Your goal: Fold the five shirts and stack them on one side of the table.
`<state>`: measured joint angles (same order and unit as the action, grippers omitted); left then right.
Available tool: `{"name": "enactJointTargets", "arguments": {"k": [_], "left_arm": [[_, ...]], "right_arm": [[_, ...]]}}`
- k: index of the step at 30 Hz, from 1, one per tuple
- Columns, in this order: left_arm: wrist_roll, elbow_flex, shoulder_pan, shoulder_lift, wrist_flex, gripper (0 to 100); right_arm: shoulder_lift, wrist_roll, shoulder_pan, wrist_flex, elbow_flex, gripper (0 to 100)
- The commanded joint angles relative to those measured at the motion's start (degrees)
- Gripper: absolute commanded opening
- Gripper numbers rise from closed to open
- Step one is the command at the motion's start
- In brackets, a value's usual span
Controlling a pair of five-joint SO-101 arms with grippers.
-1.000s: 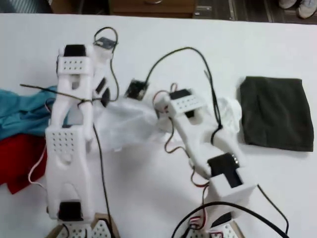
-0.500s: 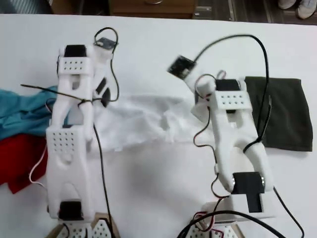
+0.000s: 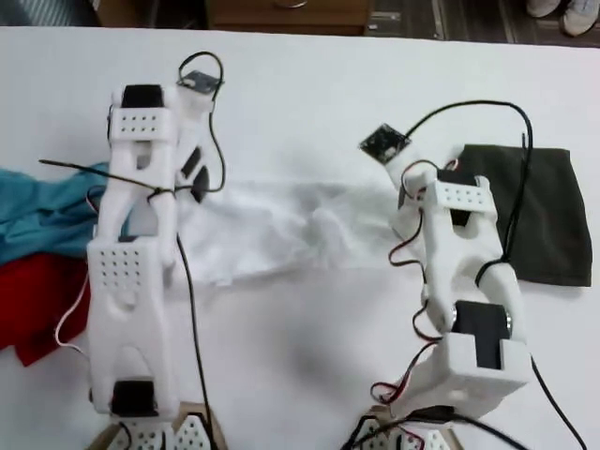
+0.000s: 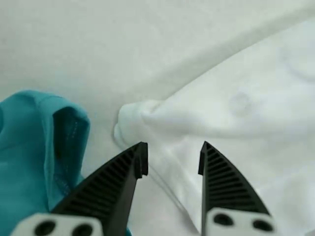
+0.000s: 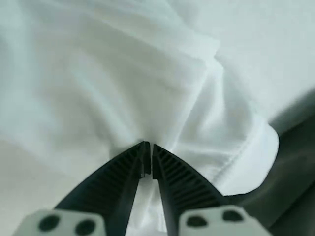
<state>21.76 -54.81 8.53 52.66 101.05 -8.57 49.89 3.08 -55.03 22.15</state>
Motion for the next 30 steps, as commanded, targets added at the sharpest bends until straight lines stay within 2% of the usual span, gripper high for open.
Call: {"name": "enactJointTargets", "arguments": {"k": [1, 8, 14, 18, 22, 27, 30], "left_arm": [[-0.18, -0.40, 0.18, -5.19, 0.09, 20], [-0.18, -0.75, -0.18, -5.19, 0.62, 20], [-0.62, -0.75, -0.53, -5.19, 0.44, 20], [-0.88, -3.21, 2.46, -5.36, 0.88, 20], [-5.71, -2.42, 7.21, -5.10, 1.23, 20], [-6.07, 7.25, 8.62, -5.36, 1.23, 22], [-5.98, 11.47, 8.18, -5.36, 1.23, 22]], "right_arm": [[0.04, 0.00, 2.15, -0.66, -0.18, 2.1], [4.00, 8.26, 4.88, -5.76, -0.18, 2.1], [15.96, 8.00, 1.54, -5.93, -0.18, 2.1], [24.92, 0.44, -0.75, -5.76, -0.18, 2.3], [30.81, -8.44, 0.13, -7.78, 0.26, 3.8], [32.48, -9.41, 2.59, -9.10, 5.54, 15.8], [32.57, -9.32, 2.86, -6.37, 10.29, 15.9]]}}
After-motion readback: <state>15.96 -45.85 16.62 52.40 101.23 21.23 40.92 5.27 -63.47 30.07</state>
